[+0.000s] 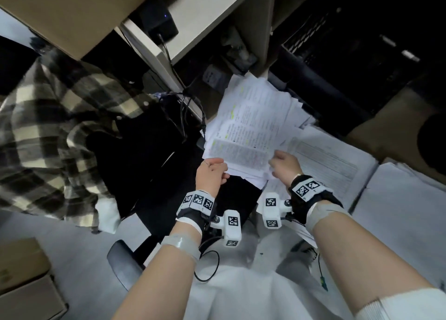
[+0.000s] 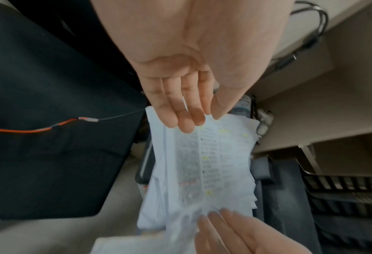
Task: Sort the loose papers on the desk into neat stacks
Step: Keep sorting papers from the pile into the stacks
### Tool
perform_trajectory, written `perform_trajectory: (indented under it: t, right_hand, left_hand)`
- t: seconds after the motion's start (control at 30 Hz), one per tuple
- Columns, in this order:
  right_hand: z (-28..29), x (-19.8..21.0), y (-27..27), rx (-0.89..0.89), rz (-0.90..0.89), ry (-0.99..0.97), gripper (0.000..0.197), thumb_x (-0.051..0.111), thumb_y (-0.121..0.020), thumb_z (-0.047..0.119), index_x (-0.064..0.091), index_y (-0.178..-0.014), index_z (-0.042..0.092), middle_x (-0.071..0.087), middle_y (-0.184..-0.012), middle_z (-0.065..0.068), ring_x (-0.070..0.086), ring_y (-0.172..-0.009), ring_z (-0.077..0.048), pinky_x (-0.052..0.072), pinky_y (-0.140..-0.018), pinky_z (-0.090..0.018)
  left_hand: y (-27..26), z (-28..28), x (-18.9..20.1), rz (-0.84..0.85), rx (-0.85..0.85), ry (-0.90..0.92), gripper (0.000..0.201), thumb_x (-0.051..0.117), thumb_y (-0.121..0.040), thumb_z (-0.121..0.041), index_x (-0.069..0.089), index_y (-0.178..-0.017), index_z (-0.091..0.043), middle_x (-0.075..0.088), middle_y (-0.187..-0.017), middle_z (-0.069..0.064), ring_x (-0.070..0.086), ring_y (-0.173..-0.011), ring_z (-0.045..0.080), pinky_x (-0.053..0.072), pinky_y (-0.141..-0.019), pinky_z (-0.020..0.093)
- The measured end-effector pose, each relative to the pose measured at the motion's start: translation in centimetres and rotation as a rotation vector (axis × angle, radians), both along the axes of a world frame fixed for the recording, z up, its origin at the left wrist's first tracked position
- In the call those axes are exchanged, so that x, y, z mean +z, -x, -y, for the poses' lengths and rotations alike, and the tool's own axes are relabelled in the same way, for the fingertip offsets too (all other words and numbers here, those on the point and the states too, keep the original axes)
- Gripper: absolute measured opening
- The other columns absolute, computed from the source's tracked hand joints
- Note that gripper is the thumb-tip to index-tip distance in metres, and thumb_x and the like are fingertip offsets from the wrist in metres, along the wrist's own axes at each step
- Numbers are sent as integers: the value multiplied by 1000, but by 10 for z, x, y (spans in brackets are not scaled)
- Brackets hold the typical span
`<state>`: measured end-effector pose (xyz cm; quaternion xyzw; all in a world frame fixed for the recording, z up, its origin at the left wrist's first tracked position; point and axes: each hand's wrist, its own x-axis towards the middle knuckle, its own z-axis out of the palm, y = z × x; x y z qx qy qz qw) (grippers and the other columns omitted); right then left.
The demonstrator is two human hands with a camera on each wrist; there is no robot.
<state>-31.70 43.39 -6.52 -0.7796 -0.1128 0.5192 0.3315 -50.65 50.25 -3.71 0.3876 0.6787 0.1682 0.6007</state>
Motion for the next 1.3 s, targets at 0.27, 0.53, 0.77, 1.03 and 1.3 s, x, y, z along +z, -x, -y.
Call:
perform_trajectory:
  t: [0.27,0.53,0.77,1.03,1.3]
  right_hand:
    - [142,46,-81,-349,-81,-81,28,61,-94,11,63,-122,11,71,-108,-8,65,-85,-18,50,-74,-29]
    - [343,5,-167,-543,97,223,52,60,-92,16,46,-141,6,56,-132,-15,56,-118,-32,45,-94,-34]
    - [402,-48,-172,-481,-35,266,70,70,-79,28,44,-136,-5,56,-134,-21,58,-116,-34,46,-90,-35]
    - [389,-36,-181,-609,16,366,83,68,-84,26,23,-151,11,36,-148,-18,43,-130,-39,40,-105,-46]
    - [371,-11,-181,-538,123,32,31,68,-80,27,73,-111,26,74,-102,5,69,-93,-18,55,-90,-38]
  left_hand:
    - [-137,92,20,179,-311,73,13,58,-93,1,59,-103,-6,64,-82,10,59,-60,18,48,-59,27]
    - [-240,244,4,122,-663,252,9,56,-97,-7,64,-101,-9,60,-98,13,58,-73,19,45,-62,25]
    - [-251,309,-24,-191,-910,246,52,61,-96,-21,47,-145,-8,52,-145,14,49,-132,29,38,-113,42]
    - [-260,297,-28,-252,-879,288,62,63,-96,-28,38,-150,-13,47,-150,12,47,-136,26,33,-117,43]
    - [-278,284,-35,-133,-984,333,65,65,-94,-39,40,-149,-17,48,-148,8,48,-133,24,37,-102,32]
